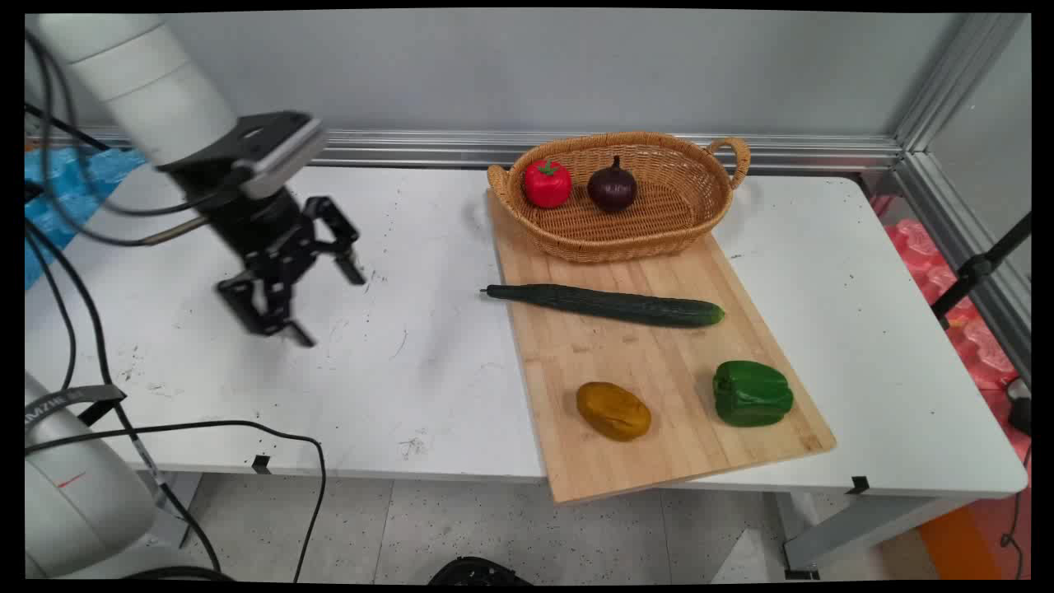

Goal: Pick up the cucumber from the cutting board

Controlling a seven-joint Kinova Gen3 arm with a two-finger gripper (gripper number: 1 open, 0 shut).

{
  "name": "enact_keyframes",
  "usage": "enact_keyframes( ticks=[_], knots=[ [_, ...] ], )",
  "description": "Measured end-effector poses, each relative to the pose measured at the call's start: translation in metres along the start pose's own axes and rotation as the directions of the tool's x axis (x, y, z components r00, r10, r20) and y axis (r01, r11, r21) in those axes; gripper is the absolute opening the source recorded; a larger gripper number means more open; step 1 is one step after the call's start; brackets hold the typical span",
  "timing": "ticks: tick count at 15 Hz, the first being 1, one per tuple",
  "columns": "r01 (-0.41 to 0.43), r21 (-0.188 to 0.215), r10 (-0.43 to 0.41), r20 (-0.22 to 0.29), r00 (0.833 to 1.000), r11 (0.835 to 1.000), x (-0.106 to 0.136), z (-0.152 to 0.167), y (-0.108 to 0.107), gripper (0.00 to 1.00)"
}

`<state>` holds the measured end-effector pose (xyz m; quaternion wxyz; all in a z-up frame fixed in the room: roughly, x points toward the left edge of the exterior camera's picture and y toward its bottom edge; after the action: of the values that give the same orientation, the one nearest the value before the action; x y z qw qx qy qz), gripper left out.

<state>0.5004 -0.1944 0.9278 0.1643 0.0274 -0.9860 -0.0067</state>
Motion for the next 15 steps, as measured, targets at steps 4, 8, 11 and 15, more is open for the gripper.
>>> enact_keyframes(
  ticks=[4, 8, 11, 15],
  knots=[
    [0.151, 0.069, -0.148, -0.045, 0.988, 0.986, 0.028, 0.014, -0.03, 1.0],
    [0.257, 0.124, -0.248, -0.086, 0.965, 0.958, 0.061, 0.039, -0.062, 1.0],
    [0.293, 0.147, -0.279, -0.108, 0.954, 0.945, 0.083, 0.057, -0.081, 1.0],
    [0.308, 0.171, -0.289, -0.129, 0.949, 0.936, 0.119, 0.089, -0.11, 1.0]
  ],
)
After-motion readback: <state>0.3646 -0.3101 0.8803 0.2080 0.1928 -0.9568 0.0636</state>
